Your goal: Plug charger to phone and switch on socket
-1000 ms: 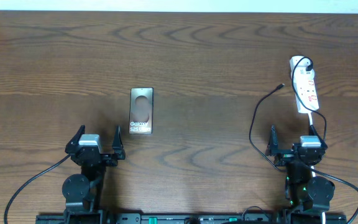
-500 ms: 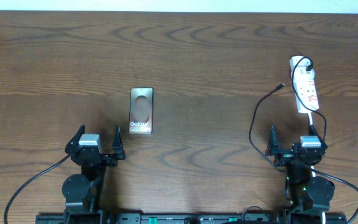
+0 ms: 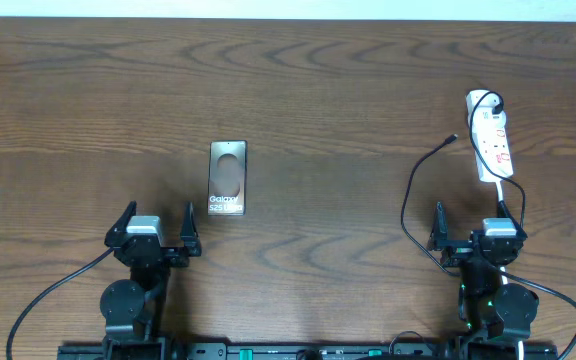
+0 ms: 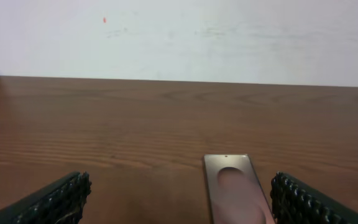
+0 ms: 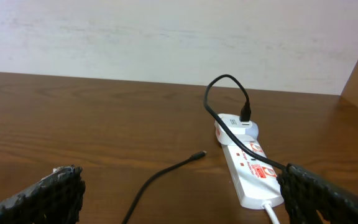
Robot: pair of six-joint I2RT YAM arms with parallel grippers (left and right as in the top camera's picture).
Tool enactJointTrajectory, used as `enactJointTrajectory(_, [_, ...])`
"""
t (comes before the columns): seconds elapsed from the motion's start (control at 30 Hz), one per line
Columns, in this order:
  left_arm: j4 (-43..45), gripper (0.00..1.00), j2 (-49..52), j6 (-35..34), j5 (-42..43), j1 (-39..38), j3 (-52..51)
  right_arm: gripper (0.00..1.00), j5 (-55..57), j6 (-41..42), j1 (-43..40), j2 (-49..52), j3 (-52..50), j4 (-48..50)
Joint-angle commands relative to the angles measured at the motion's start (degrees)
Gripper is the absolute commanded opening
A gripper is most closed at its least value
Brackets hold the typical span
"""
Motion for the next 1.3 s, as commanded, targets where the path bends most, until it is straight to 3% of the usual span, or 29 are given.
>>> enactJointTrajectory(0.0, [-1.6, 0.94, -0.4, 0.8, -4.0, -0.1, -0.9, 0.99, -0.4, -0.1, 0.3, -0.2, -0.1, -0.1])
enactJointTrajectory(0.13, [-1.2, 0.94, -0.4, -0.4, -3.2, -0.1, -0.5, 0.99, -0.4, -0.1, 0.3, -0.2, -0.1, -0.1])
enactJointTrajectory(0.37, [-1.4, 0.94, 0.0, -10.0, -0.1, -0.1, 4.0, 0.99, -0.4, -0.1, 0.3, -0.2, -0.1, -0.1])
enactJointTrajectory(0.57, [-8.2, 0.94, 5.1, -10.3, 4.4, -0.1, 12.7, 0.99, -0.4, -0.1, 0.3, -0.2, -0.1, -0.1])
enactJointTrajectory(0.87, [-21.5, 0.94, 22.9, -10.3, 10.8, -0.1, 33.4, 0.99, -0.4, -0.1, 0.3, -0.2, -0.1, -0.2])
enactJointTrajectory(1.27, [-49.7, 0.94, 52.4, -10.3, 11.5, -0.7, 66.4, 0.99, -0.4, -0.1, 0.3, -0.2, -0.1, -0.1])
